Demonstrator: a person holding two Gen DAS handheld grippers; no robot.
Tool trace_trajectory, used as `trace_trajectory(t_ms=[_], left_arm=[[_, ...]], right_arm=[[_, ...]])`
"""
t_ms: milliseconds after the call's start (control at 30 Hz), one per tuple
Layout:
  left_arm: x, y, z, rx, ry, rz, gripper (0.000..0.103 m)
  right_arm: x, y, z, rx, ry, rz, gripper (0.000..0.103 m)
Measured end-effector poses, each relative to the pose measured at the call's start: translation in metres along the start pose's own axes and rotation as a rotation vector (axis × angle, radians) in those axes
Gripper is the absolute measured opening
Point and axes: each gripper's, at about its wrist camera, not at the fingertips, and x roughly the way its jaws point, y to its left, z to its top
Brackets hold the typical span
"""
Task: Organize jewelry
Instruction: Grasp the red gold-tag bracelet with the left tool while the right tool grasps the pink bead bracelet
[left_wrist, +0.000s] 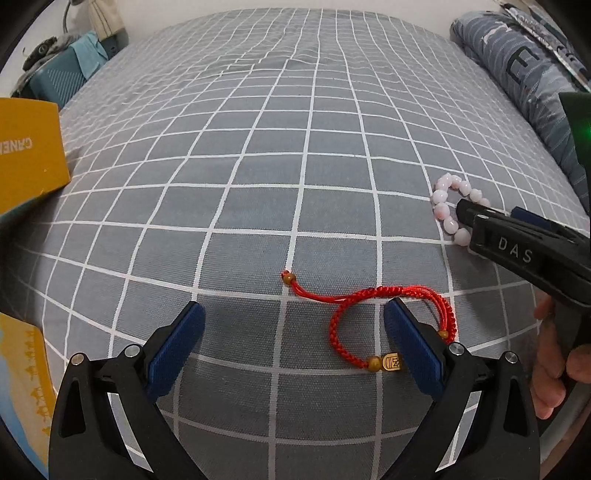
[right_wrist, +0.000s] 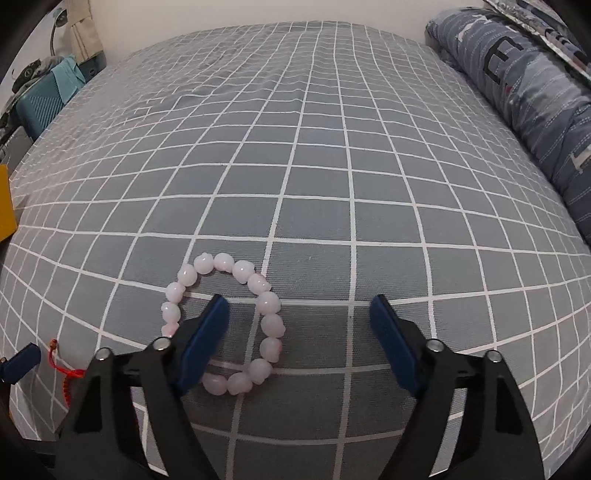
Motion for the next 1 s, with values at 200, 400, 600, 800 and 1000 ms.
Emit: trace_trajectory(t_ms=[200,400,600,800,1000], left_arm=[[-0.007,-0.007,-0.004,0.035,-0.012,-0.011,0.065],[-0.012,-0.005,-0.005,0.026,-0.007,-0.027,0.046],[-0.013,0.002,-0.003,0.016,0.009,-0.038,0.007],[-0.017,0.008,-0.003,0.002,0.011,-0.064,0.004],[-0.025,0.010,-0.003,0.001,-0.009,-0.059,0.004]], right_arm=[[-0.001,0.003,0.001,-0.008,0.009,-0.007,0.048],[-0.002,0.004,0.001,-0.012,0.011,-0.017,0.028],[-0.004,0.005,0.002,-0.013,0.016,-0.034,0.010],[-0.007,0.004,0.003,-0.004,0.015,-0.033,0.010],[-0.014,0.003,0.001,0.014,0.013,-0.037,0.010]])
